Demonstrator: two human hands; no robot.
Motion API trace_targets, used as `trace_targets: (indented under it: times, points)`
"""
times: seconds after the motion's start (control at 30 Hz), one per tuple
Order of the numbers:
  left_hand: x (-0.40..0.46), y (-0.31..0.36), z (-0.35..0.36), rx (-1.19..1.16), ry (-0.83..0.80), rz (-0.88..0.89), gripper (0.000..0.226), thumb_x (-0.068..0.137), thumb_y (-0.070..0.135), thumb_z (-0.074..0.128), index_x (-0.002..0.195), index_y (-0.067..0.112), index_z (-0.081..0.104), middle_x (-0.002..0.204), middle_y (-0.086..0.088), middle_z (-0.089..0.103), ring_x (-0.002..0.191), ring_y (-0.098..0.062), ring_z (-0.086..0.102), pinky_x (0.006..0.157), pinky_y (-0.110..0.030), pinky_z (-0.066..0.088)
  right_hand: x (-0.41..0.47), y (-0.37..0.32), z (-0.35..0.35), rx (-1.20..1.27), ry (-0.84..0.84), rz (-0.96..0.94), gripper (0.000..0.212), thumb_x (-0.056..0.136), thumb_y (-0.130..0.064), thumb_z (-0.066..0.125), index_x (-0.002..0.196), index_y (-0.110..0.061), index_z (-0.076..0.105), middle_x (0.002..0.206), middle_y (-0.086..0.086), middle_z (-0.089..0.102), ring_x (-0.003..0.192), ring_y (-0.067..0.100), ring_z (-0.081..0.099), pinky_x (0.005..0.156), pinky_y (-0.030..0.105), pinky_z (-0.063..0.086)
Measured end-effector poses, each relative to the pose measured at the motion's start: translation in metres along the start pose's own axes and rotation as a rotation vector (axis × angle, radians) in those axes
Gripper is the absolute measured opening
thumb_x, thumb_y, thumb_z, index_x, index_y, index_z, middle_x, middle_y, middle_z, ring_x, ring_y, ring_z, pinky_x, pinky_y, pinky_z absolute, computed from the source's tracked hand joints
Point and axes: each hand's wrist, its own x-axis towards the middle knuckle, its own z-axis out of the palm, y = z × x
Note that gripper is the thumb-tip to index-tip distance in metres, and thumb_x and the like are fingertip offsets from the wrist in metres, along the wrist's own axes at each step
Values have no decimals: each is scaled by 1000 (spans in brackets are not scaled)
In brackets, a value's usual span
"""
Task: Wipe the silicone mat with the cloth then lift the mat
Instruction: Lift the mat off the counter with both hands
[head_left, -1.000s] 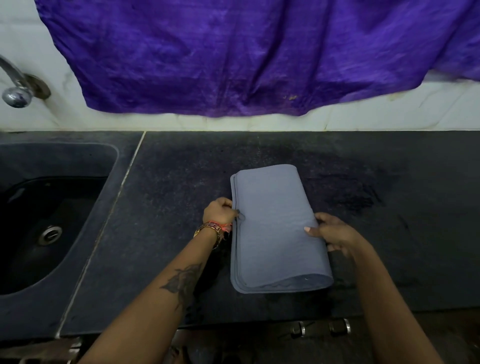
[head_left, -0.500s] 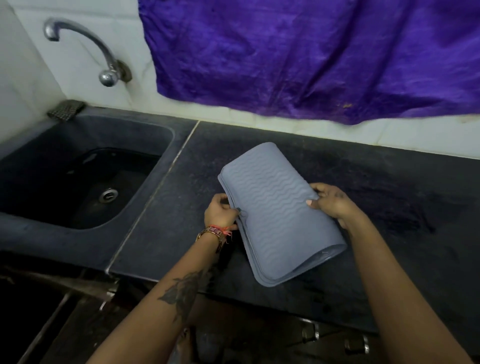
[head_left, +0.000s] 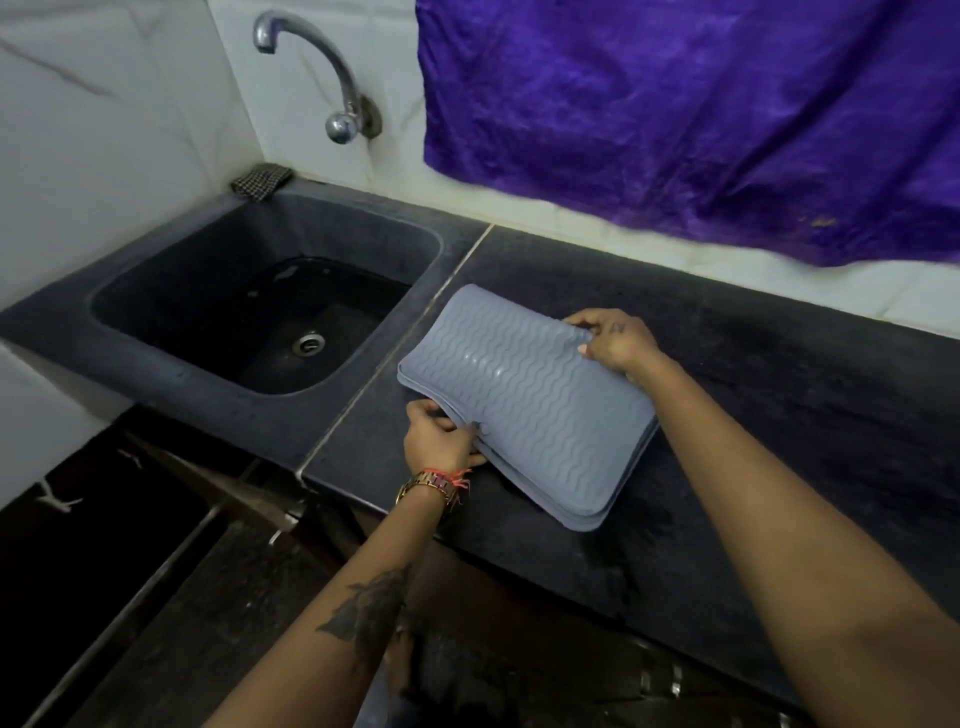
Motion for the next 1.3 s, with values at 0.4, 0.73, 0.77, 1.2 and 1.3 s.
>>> trace_targets:
  times: [0.4, 0.73, 0.77, 1.2, 1.3]
  points:
    - [6, 6, -13, 169, 31, -135, 51, 68, 12, 79, 91, 15, 34, 91, -20, 66, 65, -36, 68, 64, -47, 58, 8, 1, 36, -350, 56, -95, 39, 96, -19, 47, 133, -31, 48, 132, 9, 55, 116, 29, 53, 97, 39, 44]
    - [1, 3, -13, 645, 95, 175, 88, 68, 30, 80, 136, 18, 25, 136, -18, 30, 114, -41, 48, 88, -47, 47, -32, 26, 46, -260, 225, -269, 37, 89, -17, 59, 125, -15, 57, 132, 9, 50, 123, 26, 40, 103, 28, 30]
    - [3, 2, -16, 705, 77, 214, 78, 70, 33, 79, 132, 19, 34, 134, -17, 31, 116, -39, 45, 89, -45, 46, -41, 26, 51, -207, 263, -317, 32, 87, -17, 62, 119, -14, 62, 128, 7, 53, 121, 24, 42, 100, 26, 30]
    - [54, 10, -35, 1095, -466, 763, 23, 74, 45, 69, 96, 38, 68, 108, 16, 61, 106, -11, 47, 91, -34, 30, -95, 26, 98, -277, 7, -443, 24, 78, -37, 70, 93, -18, 69, 105, -3, 61, 103, 15, 49, 87, 19, 34]
    - [67, 18, -34, 1137, -584, 775, 31, 67, 53, 72, 94, 38, 67, 107, 18, 58, 103, -8, 43, 88, -34, 29, -92, 20, 95, -363, -30, -489, 20, 84, -31, 62, 95, -16, 70, 105, -2, 63, 103, 16, 51, 85, 21, 36]
